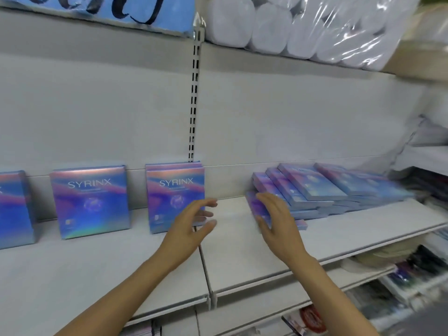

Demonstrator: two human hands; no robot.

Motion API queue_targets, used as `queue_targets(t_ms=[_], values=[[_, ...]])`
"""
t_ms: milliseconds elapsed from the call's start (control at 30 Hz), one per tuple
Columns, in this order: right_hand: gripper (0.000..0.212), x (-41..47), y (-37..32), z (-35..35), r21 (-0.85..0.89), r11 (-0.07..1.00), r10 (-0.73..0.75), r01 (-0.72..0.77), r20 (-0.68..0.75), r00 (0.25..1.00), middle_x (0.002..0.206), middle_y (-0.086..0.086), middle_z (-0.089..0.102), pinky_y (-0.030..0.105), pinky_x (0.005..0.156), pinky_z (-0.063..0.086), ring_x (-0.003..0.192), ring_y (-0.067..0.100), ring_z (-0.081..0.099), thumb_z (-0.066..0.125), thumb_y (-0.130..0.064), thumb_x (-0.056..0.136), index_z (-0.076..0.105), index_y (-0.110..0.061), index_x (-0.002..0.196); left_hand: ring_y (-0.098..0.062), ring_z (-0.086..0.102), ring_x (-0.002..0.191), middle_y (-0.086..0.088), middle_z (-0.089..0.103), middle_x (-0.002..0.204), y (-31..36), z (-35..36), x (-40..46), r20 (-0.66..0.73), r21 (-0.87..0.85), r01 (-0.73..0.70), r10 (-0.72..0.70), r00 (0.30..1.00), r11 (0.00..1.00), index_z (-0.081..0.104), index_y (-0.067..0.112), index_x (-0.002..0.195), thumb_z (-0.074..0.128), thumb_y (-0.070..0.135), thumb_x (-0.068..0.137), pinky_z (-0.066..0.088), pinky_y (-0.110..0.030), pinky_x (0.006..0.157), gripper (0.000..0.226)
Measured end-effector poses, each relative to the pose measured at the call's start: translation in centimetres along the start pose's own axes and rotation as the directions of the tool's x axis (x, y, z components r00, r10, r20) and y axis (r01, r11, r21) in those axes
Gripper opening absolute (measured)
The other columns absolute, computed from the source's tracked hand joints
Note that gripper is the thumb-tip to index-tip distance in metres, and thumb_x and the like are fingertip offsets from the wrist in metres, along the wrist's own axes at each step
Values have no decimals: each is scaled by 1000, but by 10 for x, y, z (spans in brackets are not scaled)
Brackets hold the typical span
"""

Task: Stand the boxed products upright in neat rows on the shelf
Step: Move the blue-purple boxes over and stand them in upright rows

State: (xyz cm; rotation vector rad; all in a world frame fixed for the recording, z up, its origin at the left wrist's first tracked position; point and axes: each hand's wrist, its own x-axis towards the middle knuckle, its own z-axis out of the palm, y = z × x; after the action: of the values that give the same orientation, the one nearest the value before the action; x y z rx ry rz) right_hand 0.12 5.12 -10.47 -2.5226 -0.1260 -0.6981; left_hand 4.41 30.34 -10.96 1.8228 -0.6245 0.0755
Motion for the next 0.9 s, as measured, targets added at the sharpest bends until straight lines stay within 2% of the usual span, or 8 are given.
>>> queue_targets(t_ms=[100, 267, 400, 533, 667, 733, 833, 900], values=[[47, 3, 35, -26, -93, 994, -53, 50, -32, 998, 147, 4, 50, 31, 115, 37, 141, 18, 40, 64, -11, 95, 53, -11, 141, -2, 65, 107, 20, 62, 130, 7, 52, 32, 92, -56, 144, -139, 986, 988, 53, 37, 134, 67, 25, 96, 55, -28, 97, 42], [52, 11, 84, -51, -252, 964, -69, 81, 55, 996, 148, 2, 49, 31, 111, 41, 138, 20, 44, 67, -20, 94, 51, -12, 143, -11, 66, 109, 12, 60, 132, 29, 122, 80, 83, -159, 284, -274, 958, 945, 51, 32, 134, 63, 25, 99, 55, -32, 96, 38], [61, 14, 110, -52, -295, 947, -98, 128, 114, 989, 154, 3, 43, 33, 112, 40, 142, 23, 41, 67, -29, 95, 44, -11, 148, -6, 66, 81, 6, 71, 101, 47, 154, 103, 18, -248, 337, -344, 939, 908, 70, 23, 104, 61, 16, 99, 53, -15, 67, 13], [67, 18, 124, -50, -330, 930, -136, 162, 103, 985, 150, 8, 49, 42, 109, 47, 137, 28, 48, 76, -28, 87, 48, -8, 145, -18, 64, 86, -14, 73, 96, 57, 167, 118, -43, -293, 354, -382, 923, 888, 71, 2, 108, 59, 10, 99, 51, -12, 63, 17], [68, 19, 134, -49, -353, 905, -219, 238, 94, 971, 147, 9, 53, 43, 105, 50, 134, 28, 53, 80, -22, 83, 51, -6, 143, 5, 68, 74, 14, 68, 92, 69, 178, 130, -92, -330, 359, -408, 908, 873, 65, 22, 98, 60, 3, 97, 46, -3, 56, 20], [72, 18, 138, -49, -351, 897, -250, 269, 99, 963, 148, 8, 53, 40, 106, 49, 134, 26, 53, 82, -17, 80, 51, -6, 143, 2, 71, 87, 7, 73, 106, 68, 185, 132, -84, -320, 378, -424, 902, 869, 68, 20, 110, 59, 7, 98, 51, -7, 66, 20], [77, 18, 141, -49, -312, 907, -269, 284, 91, 959, 147, 7, 54, 38, 108, 47, 134, 25, 54, 85, -11, 74, 51, -6, 143, -25, 70, 108, -2, 75, 112, 69, 194, 130, -115, -293, 394, -441, 890, 871, 69, 15, 118, 62, 12, 96, 57, -34, 92, 24], [74, 18, 140, -50, -249, 927, -269, 282, 87, 959, 148, 7, 53, 39, 109, 47, 135, 25, 52, 82, -7, 76, 51, -5, 143, -26, 72, 103, -4, 77, 105, 73, 196, 130, -172, -363, 356, -437, 883, 861, 71, 13, 111, 61, 4, 93, 58, -36, 89, 23]])
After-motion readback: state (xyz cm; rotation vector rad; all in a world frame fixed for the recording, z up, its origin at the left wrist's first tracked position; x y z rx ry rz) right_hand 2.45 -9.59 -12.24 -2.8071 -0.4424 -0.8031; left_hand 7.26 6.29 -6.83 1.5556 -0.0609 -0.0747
